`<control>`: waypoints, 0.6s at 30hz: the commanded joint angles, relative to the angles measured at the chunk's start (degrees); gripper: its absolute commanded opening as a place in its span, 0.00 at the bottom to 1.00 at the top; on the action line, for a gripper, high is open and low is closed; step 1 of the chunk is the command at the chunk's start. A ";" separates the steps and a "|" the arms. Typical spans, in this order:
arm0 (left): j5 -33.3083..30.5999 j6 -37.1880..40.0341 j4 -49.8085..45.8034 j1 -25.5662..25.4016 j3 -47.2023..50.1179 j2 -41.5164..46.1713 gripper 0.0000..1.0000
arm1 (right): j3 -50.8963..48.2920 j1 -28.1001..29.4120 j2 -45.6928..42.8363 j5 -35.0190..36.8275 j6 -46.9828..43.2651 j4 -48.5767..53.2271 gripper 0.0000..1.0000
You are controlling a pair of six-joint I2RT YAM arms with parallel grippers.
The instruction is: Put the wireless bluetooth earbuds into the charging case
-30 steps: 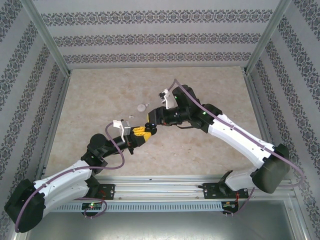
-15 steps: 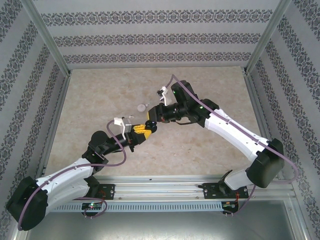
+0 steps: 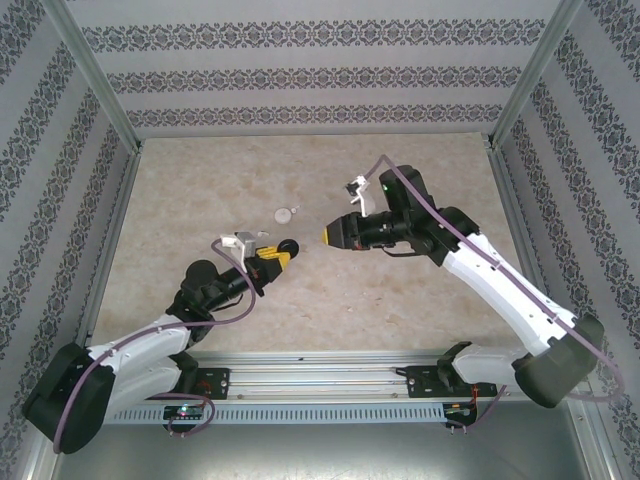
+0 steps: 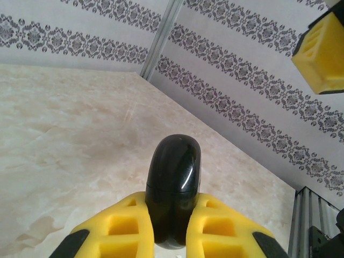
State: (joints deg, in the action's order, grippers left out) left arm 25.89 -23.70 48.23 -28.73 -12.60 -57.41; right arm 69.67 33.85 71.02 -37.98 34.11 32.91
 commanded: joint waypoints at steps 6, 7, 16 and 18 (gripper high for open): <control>0.98 -1.56 0.27 1.75 -5.19 -6.60 0.00 | -3.30 -0.97 -3.18 7.22 -1.45 2.16 0.29; 0.85 -2.05 -0.26 1.83 -5.86 -8.06 0.00 | -3.93 -1.00 -3.58 7.71 -1.45 2.23 0.29; 0.62 -9.48 1.74 1.92 -20.36 -33.50 0.00 | -10.99 -1.23 -8.43 13.57 0.43 4.01 0.31; 2.05 -12.01 5.73 1.92 -24.06 -40.96 0.00 | -13.26 -1.53 -9.72 15.66 1.67 4.01 0.32</control>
State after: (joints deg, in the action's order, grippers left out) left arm 25.45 -31.11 47.90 -27.57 -33.17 -91.90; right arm 58.59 33.06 63.24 -26.15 34.57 35.64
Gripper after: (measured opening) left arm 0.045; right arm 0.320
